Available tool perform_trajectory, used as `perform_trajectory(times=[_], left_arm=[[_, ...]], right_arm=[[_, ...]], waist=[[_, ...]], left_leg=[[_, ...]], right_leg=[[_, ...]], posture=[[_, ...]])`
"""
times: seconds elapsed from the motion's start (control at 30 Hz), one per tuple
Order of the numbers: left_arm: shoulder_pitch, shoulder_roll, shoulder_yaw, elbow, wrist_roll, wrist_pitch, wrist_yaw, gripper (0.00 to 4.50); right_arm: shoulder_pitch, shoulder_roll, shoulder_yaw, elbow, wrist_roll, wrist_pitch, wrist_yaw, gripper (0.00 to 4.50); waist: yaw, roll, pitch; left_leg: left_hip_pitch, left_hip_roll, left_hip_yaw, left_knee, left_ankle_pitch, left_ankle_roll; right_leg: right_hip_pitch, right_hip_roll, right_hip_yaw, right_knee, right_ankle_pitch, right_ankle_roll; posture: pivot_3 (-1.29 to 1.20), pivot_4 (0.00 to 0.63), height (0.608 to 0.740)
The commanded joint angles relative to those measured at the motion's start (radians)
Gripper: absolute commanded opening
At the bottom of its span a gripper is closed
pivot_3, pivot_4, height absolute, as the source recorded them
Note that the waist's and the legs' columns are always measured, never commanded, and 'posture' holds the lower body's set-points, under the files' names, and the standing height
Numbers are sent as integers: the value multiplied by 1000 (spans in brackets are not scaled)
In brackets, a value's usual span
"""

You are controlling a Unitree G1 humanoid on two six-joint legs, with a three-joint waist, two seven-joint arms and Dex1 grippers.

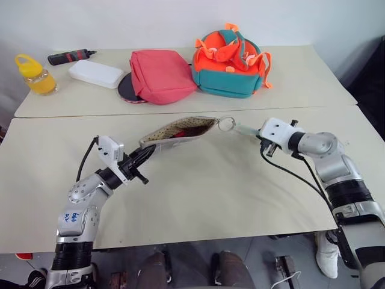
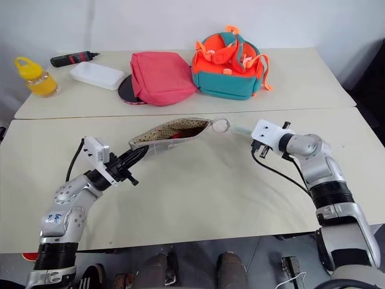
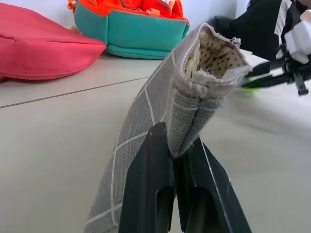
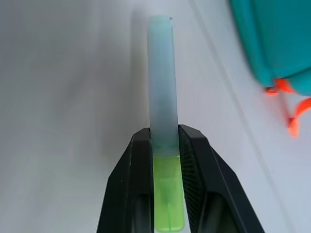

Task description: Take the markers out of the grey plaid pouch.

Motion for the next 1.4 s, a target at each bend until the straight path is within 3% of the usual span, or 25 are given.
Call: perform_trajectory(times=[0.03, 0.13, 0.3, 0.4, 0.5, 0.57, 0.7, 0.97, 1.13, 1.2, 1.4], left_arm=[[-6, 0, 10, -44, -11, -27, -11, 0], [-9, -2, 4, -48, -16, -19, -14, 0], [-11, -6, 1, -41, -16, -17, -20, 0], [-17, -10, -2, -33, -12, -19, -22, 0], [-31, -15, -6, -31, -17, -6, -21, 0], [-38, -21, -11, -32, -21, 5, -20, 0], [-45, -43, -42, -53, -29, 37, -22, 0], [-54, -42, -68, -136, -109, 200, -22, 0], [-64, -3, -78, -198, -238, 422, -20, 0], [-68, 11, -104, -214, -213, 404, -40, 0], [-86, -7, -118, -158, -177, 400, -16, 0]], right_arm=[[2, -6, -37, -31, 47, 22, 33, 1700], [-5, -6, -79, -117, 148, 102, 119, 2691], [-55, 5, -161, -376, 415, 344, 286, 2691], [-97, 30, -170, -514, 524, 450, 316, 2691], [-139, 69, -126, -592, 534, 478, 297, 2122], [-161, 111, -93, -610, 526, 472, 281, 1419], [-195, 129, 58, -521, 343, 291, 288, 11], [-258, 94, 202, -365, 156, 77, 388, 11], [-294, 39, 242, -426, 177, 202, 576, 11], [-316, 34, 254, -439, 172, 240, 623, 11], [-289, 92, 329, -404, 76, 213, 591, 11]], waist=[[2, 0, 0], [3, 0, 0], [2, 0, 0], [4, 0, 0], [5, 0, 0], [5, 0, 0], [6, 0, 0], [2, 0, 0], [3, 0, 0], [2, 0, 0], [3, 0, 0]], left_leg=[[0, 0, 0, 0, 0, 0], [0, 0, 0, 0, 0, 0], [0, 0, -1, 0, 0, 0], [0, 0, -2, 0, 0, 0], [0, 0, -2, 0, 0, 0], [0, 0, -1, 0, 0, 0], [0, 0, -1, 0, 0, 0], [-1, 0, -1, 0, 0, 0], [-1, 0, -2, 0, 0, 0], [0, 0, -2, 0, 0, 0], [0, 0, -2, 1, 0, 0]], right_leg=[[0, 0, 0, 0, 0, 0], [0, 0, 0, 0, 0, 0], [0, 0, 0, 0, 0, 0], [0, 0, 0, 0, 0, 0], [0, 0, -1, 0, 0, 0], [0, 0, -1, 0, 0, 0], [0, 0, -1, 0, 0, 0], [0, 0, -1, 0, 0, 0], [0, 0, -1, 0, 0, 0], [0, 0, 0, 0, 0, 0], [1, 0, -1, 0, 0, 0]], posture=[[0, 150, 740], [0, 150, 740], [0, 150, 740], [0, 150, 740], [0, 150, 740], [0, 150, 740], [0, 150, 740], [0, 150, 740], [0, 150, 740], [0, 150, 740], [0, 150, 740]])
